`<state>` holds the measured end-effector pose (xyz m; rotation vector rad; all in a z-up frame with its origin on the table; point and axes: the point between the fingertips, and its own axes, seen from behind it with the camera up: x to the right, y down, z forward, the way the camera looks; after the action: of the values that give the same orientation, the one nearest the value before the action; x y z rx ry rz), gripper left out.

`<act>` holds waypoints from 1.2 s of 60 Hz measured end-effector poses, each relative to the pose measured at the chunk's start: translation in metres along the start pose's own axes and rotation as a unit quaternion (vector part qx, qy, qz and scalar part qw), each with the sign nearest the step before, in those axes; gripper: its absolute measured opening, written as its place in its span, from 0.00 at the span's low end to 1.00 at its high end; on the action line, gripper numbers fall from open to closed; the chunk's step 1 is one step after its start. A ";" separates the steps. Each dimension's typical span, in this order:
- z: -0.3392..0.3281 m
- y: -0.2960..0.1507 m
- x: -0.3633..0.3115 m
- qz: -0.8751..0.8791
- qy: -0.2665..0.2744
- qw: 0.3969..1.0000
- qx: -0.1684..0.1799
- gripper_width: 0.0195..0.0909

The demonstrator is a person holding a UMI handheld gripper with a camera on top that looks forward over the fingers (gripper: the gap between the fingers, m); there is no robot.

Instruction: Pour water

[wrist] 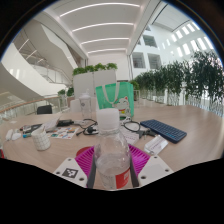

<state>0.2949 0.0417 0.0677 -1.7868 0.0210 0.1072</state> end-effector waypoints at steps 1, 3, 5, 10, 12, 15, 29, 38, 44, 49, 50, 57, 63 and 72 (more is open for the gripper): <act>0.000 0.000 0.000 -0.002 0.001 1.000 0.001 0.44; 0.001 0.001 0.000 -0.002 0.003 1.000 0.001 0.40; 0.000 0.002 -0.001 0.003 0.005 1.000 -0.005 0.37; 0.006 0.006 -0.005 0.007 0.000 1.000 -0.023 0.28; 0.008 0.006 -0.004 0.008 0.001 1.000 -0.029 0.28; 0.007 0.007 -0.006 0.021 0.004 0.999 -0.039 0.25; 0.021 -0.084 -0.039 -0.040 0.015 0.998 -0.037 0.25; 0.045 -0.148 -0.119 -0.234 0.020 0.972 -0.025 0.25; 0.064 -0.160 -0.151 -0.446 0.073 0.891 -0.041 0.24; 0.094 -0.149 -0.189 -0.617 0.108 0.778 -0.046 0.26; 0.098 -0.147 -0.195 -0.646 0.111 0.754 -0.048 0.25; 0.120 -0.126 -0.208 -0.774 0.120 0.617 -0.080 0.25; 0.132 -0.121 -0.220 -0.861 0.088 0.490 -0.103 0.25; 0.138 -0.114 -0.233 -0.902 0.068 0.412 -0.111 0.25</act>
<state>0.0631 0.1903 0.1688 -1.1145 -1.8359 -1.6566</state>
